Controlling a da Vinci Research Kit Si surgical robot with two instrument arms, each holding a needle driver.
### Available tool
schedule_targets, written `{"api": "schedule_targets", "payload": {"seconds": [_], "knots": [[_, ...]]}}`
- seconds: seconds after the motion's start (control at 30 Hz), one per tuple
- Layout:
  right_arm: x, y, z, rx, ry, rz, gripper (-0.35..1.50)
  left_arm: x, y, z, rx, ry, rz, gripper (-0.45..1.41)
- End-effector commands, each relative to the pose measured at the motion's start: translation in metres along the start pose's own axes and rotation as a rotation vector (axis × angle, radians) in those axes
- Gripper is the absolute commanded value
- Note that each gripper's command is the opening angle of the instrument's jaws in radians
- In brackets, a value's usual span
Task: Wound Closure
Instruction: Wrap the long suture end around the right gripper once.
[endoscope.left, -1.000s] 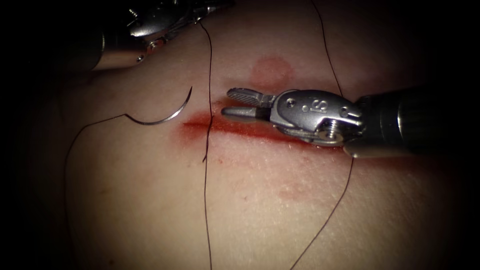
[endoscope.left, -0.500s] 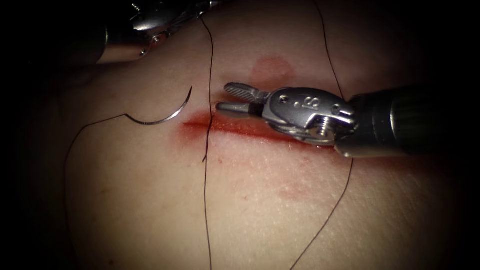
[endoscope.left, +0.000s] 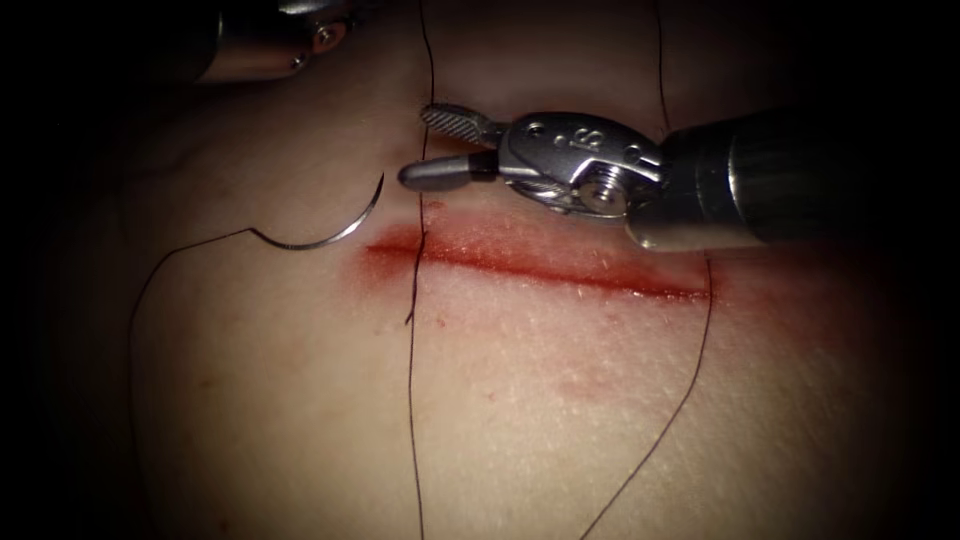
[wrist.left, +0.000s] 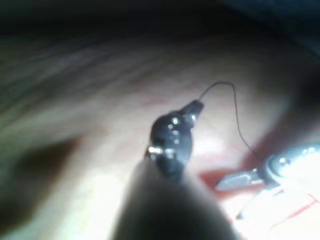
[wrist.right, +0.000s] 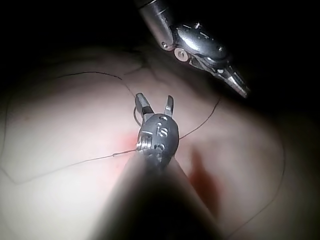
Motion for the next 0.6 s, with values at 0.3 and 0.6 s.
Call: {"api": "schedule_targets", "payload": {"seconds": [0.3, 0.6], "knots": [[-0.0020, 0.0018, 0.0045, 0.025, -0.001, 0.020, 0.88, 0.0021, 0.0013, -0.0001, -0.014, 0.053, -0.001, -0.35], [-0.0053, 0.0043, 0.0071, 0.009, -0.020, 0.018, 0.83, 0.0029, 0.0056, -0.0008, -0.043, 0.142, 0.015, -0.35]]}}
